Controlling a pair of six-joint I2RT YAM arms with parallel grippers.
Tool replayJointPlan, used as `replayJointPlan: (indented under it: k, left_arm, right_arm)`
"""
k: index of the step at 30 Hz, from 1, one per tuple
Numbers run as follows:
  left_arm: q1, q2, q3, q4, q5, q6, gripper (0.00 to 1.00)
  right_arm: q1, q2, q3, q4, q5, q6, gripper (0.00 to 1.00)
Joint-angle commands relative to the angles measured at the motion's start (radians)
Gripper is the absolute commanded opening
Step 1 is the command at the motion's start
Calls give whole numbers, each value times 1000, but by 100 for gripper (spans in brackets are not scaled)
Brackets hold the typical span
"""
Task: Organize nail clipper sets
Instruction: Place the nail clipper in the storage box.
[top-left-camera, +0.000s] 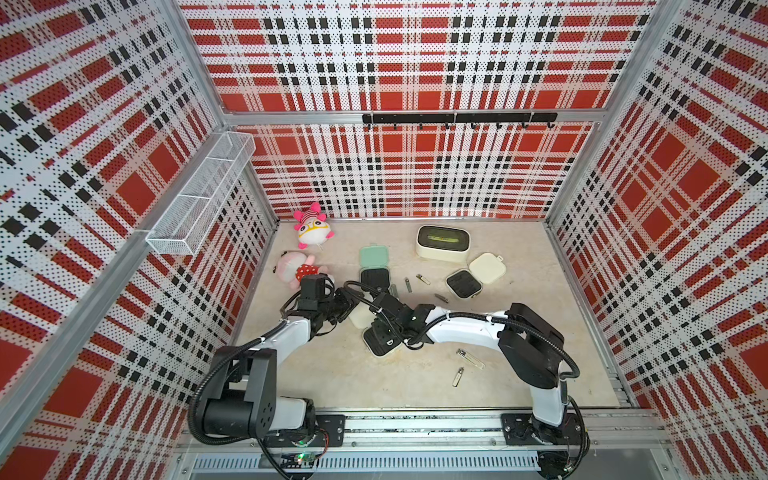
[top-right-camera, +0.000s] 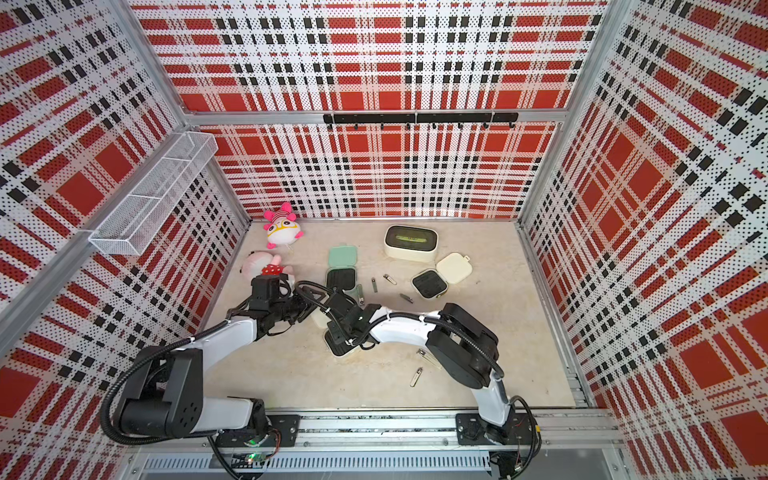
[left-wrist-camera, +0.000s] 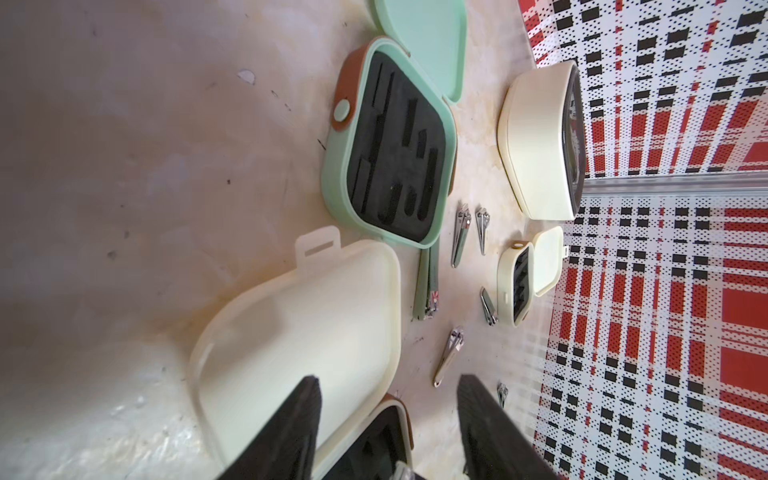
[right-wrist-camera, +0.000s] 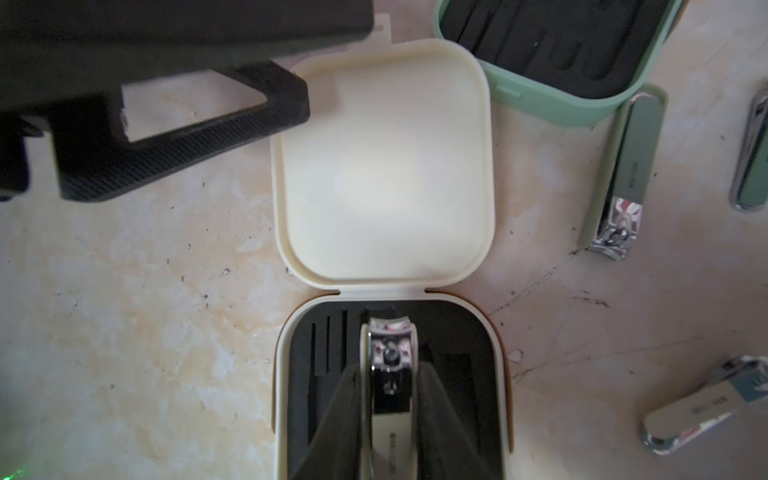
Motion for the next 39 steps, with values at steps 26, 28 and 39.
replayJointPlan:
  k: [26,28,39]
  left_arm:
    - [0,71,-60,84,0,3,57]
    - [1,76,-64,86,-2,5,56]
    - [10,111,-81,89,-10,17,55]
  right_arm:
    - [11,77,-18,101,-6,-8,18]
    - [10,78,-20,101,-2,-7,18]
    - [24,60,-70,99,18,-15,18]
